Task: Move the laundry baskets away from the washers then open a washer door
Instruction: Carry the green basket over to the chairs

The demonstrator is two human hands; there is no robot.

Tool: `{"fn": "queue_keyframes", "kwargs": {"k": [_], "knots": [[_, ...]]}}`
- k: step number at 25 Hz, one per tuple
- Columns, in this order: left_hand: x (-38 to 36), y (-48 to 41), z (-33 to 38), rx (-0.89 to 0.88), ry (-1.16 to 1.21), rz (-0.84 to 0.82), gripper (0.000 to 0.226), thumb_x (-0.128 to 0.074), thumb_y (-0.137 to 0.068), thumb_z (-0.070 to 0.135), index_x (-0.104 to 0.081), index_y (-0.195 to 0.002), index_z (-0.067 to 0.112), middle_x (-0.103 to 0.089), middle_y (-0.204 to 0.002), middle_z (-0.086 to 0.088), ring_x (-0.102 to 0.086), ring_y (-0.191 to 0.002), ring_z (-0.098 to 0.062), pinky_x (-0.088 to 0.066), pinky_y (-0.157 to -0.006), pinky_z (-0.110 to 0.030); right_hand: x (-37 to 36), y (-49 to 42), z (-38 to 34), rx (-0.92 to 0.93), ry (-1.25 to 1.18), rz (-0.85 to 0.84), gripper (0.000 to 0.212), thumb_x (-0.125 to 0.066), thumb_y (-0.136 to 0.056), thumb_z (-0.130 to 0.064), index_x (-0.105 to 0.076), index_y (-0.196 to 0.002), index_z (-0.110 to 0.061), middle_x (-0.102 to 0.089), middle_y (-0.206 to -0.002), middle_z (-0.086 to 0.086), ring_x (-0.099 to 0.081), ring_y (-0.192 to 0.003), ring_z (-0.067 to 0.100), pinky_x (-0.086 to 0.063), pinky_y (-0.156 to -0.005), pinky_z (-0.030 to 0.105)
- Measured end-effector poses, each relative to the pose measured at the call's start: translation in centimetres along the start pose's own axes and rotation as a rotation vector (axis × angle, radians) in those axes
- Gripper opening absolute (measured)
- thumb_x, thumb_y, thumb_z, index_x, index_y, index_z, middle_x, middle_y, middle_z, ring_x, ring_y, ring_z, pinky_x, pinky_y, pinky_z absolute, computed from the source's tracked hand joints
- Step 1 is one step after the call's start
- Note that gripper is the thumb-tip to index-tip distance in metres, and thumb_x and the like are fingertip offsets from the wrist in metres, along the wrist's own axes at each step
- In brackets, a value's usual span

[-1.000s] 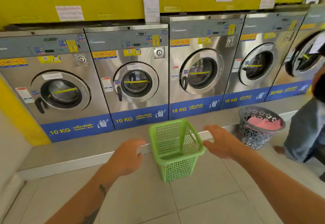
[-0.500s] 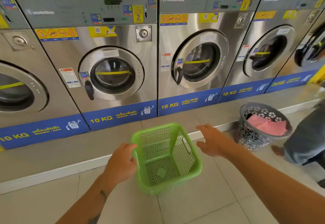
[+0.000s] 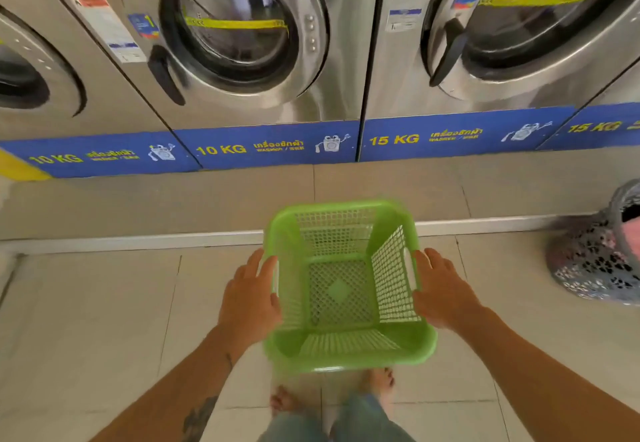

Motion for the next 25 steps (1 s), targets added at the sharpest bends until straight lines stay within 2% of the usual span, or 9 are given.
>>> {"fn": "queue_keyframes", "kwargs": {"k": [4, 7, 10, 14, 18, 23, 25], "knots": [[-8.6, -5.3, -2.2, 0.059, -0.062, -0.048, 0.076, -0.059, -0.082, 0.026, -0.024, -0.149, 0.021, -0.009, -0.161, -0.007, -0.025, -0.140, -0.033, -0.038, -0.107, -0.049, -6.3, -7.3, 3.3, -0.017, 0.054, -0.018, 0.091, -0.063, -0.080, -0.015, -0.006, -0.151, -0.014, -0.005, -0.160, 0.014, -0.015, -0.144, 0.037, -0.042, -0.105, 0.050], [-12.4, -8.9, -3.6, 0.109, -0.059, 0.030, 0.082, -0.064, -0.079, 0.023, -0.021, -0.148, 0.021, -0.005, -0.160, -0.010, -0.022, -0.140, -0.037, -0.035, -0.107, -0.052, -9.2, -11.7, 5.1, -0.045, 0.064, 0.070, 0.093, -0.061, -0.077, -0.006, -0.005, -0.150, -0.013, -0.002, -0.160, 0.018, -0.012, -0.145, 0.042, -0.039, -0.108, 0.052], [-15.7, -10.9, -5.7, 0.162, -0.038, 0.065, 0.093, -0.069, -0.074, 0.018, -0.015, -0.149, 0.021, -0.002, -0.160, -0.011, -0.021, -0.139, -0.038, -0.036, -0.106, -0.054, -11.6, -14.6, 6.0, -0.070, 0.090, 0.135, 0.098, -0.063, -0.072, -0.001, -0.004, -0.150, -0.011, -0.001, -0.159, 0.018, -0.016, -0.142, 0.044, -0.043, -0.102, 0.053], [-18.1, -11.1, -6.7, 0.109, -0.027, 0.051, 0.106, -0.070, -0.065, 0.000, -0.011, -0.151, 0.018, 0.007, -0.161, -0.009, -0.028, -0.136, -0.037, -0.048, -0.097, -0.050, -13.0, -15.4, 6.9, -0.036, 0.191, 0.180, 0.103, -0.066, -0.062, 0.005, -0.013, -0.149, -0.004, -0.008, -0.156, 0.023, -0.029, -0.132, 0.047, -0.050, -0.089, 0.054], [-16.5, -10.1, -6.5, 0.104, 0.089, 0.077, 0.100, -0.063, -0.071, -0.003, -0.009, -0.153, 0.016, 0.007, -0.162, -0.002, -0.033, -0.134, -0.034, -0.051, -0.090, -0.040, -11.3, -15.0, 6.7, 0.022, 0.201, 0.178, 0.104, -0.067, -0.062, 0.005, -0.013, -0.150, -0.006, -0.011, -0.156, 0.019, -0.033, -0.133, 0.043, -0.053, -0.087, 0.050], [-9.1, -6.3, -8.7, 0.156, 0.188, 0.109, 0.095, -0.064, -0.077, 0.001, -0.011, -0.154, 0.017, 0.001, -0.162, 0.009, -0.030, -0.141, -0.022, -0.042, -0.102, -0.035, -4.9, -12.4, 2.4, 0.080, 0.116, 0.180, 0.106, -0.066, -0.066, 0.004, -0.006, -0.152, -0.015, -0.006, -0.161, 0.000, -0.029, -0.140, 0.031, -0.048, -0.095, 0.043], [-4.6, -3.7, -9.7, 0.180, 0.180, 0.143, 0.092, -0.065, -0.077, 0.002, -0.016, -0.153, 0.016, -0.004, -0.162, 0.008, -0.029, -0.143, -0.021, -0.040, -0.104, -0.035, -1.8, -10.2, -0.7, 0.111, 0.115, 0.169, 0.107, -0.068, -0.067, 0.002, -0.006, -0.152, -0.013, -0.005, -0.162, 0.001, -0.027, -0.141, 0.029, -0.043, -0.102, 0.040]]}}
Point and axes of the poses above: each hand's wrist, its own y-axis away from the middle knuckle, its own x-axis out of the back of the hand, z = x × y, the point moved 8 cm from there along -y, towards the middle knuckle
